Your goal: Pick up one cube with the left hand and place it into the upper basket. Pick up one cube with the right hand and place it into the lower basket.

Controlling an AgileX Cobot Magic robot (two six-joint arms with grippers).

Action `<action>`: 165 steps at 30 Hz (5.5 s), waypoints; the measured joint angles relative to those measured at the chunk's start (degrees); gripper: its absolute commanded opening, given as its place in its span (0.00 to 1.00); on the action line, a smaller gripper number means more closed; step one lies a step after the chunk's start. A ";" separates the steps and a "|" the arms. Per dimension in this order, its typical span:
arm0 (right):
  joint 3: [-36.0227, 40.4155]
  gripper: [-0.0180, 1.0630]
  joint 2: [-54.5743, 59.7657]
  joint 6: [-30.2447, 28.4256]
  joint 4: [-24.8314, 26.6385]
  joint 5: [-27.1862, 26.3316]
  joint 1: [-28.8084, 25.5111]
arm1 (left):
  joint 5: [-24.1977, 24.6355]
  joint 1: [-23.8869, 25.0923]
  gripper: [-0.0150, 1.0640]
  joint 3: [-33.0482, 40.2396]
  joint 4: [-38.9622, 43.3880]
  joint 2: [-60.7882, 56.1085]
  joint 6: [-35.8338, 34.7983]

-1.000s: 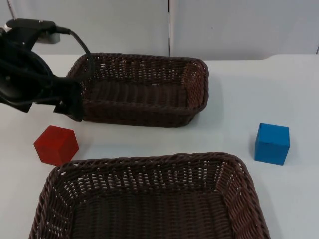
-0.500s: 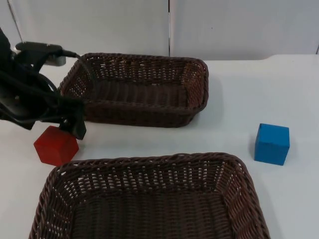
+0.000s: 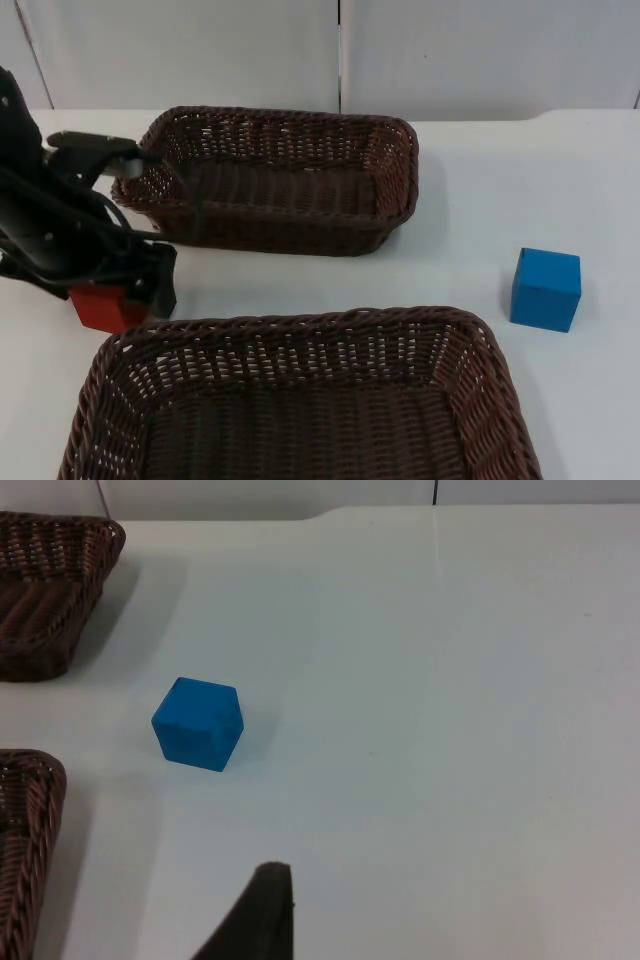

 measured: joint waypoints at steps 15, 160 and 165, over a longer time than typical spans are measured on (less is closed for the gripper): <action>0.00 0.99 0.00 0.32 0.00 0.00 0.00 | -0.95 0.00 0.73 0.00 0.00 0.09 0.00; 0.00 0.99 0.00 0.23 -0.10 0.00 0.00 | 9.64 -5.85 0.01 -41.54 -11.87 17.88 5.30; 0.00 0.99 0.00 0.23 -0.10 0.00 0.00 | 9.88 -5.85 0.01 -41.54 -11.97 19.23 5.30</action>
